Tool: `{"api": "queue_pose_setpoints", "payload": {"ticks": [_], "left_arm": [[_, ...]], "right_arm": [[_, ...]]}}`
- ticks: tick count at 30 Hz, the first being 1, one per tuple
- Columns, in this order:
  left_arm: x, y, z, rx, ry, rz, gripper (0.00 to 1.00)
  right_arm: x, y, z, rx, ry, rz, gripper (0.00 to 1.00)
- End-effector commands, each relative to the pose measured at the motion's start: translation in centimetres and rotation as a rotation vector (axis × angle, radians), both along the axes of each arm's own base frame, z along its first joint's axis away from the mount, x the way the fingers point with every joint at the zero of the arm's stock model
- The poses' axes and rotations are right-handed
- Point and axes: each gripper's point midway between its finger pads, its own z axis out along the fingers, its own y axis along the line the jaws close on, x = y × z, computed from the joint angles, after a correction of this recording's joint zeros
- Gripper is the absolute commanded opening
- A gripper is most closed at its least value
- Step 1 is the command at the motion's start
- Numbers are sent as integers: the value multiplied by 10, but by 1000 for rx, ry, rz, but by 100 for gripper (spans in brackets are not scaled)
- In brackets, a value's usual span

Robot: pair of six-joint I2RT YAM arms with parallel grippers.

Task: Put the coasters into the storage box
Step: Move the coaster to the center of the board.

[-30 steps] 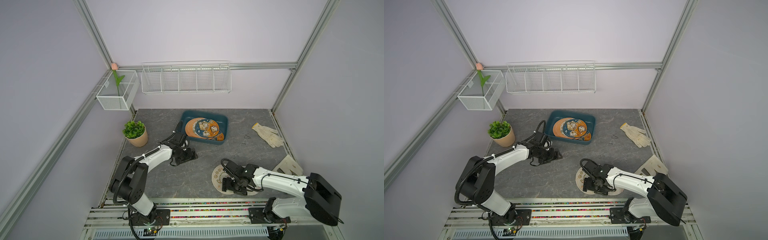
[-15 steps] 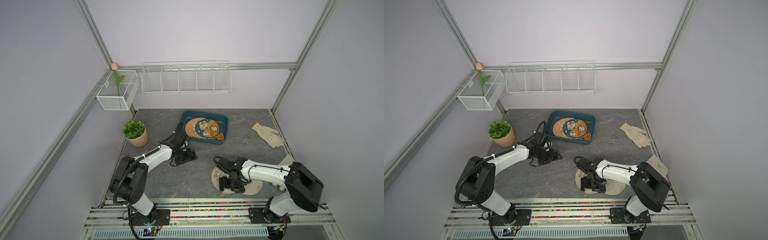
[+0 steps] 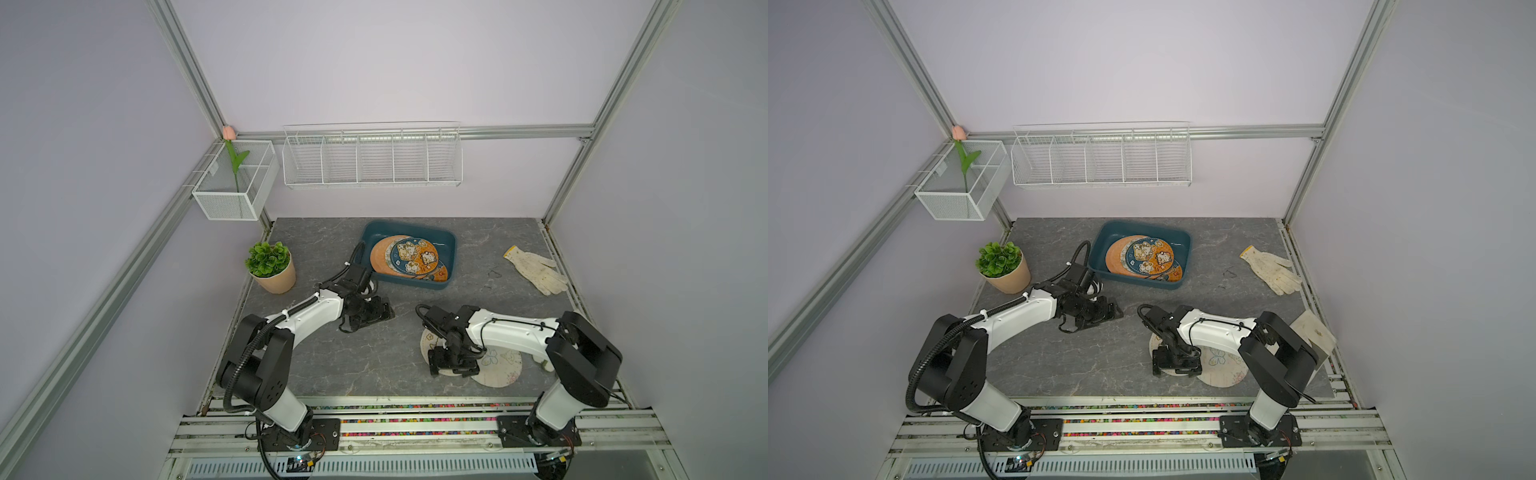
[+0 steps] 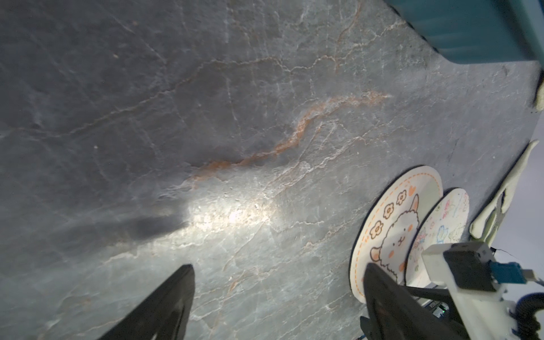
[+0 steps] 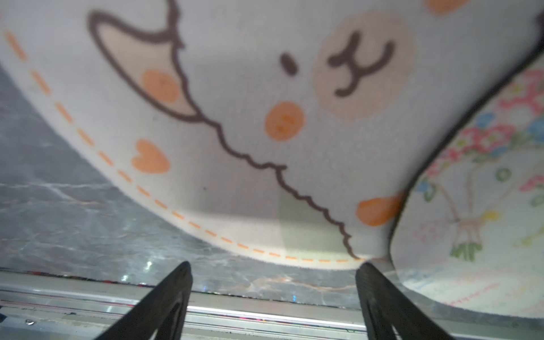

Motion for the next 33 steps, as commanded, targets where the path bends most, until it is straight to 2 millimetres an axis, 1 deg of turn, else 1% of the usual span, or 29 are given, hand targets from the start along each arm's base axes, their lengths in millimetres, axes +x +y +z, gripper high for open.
{"api": "queue_pose_setpoints", "payload": {"ticks": [1,8,11,13,17,20,22,24,25,27,30,33], "left_arm": [[-4,4,6,8,-10,10,89],[-2,3,6,8,-12,16,90],[-1,0,6,7,-13,13,90],[-2,-2,6,4,-12,9,90],[-4,-7,4,-5,-11,9,90],[-5,-10,2,-13,-10,19,90],[-5,-12,1,-23,-12,29,90],[-6,-13,0,-25,-11,33,90],[-7,-14,0,-26,-13,34,90],[-8,-15,-1,-27,-13,40,90],[-10,-15,-2,-31,-14,54,90],[-11,-14,-2,-29,-17,66,90]], "right_arm": [[60,59,10,219,-226,57,88],[75,60,12,229,-241,64,88],[74,61,20,232,-229,89,88],[70,55,29,220,-217,112,88],[69,31,46,181,-213,124,89],[80,3,55,139,-242,121,89],[90,-15,56,123,-257,102,92],[103,-32,55,117,-269,71,98],[109,-40,53,122,-272,50,98],[122,-54,49,125,-283,19,93],[137,-66,43,130,-283,2,92],[146,-71,30,161,-254,-26,92]]}}
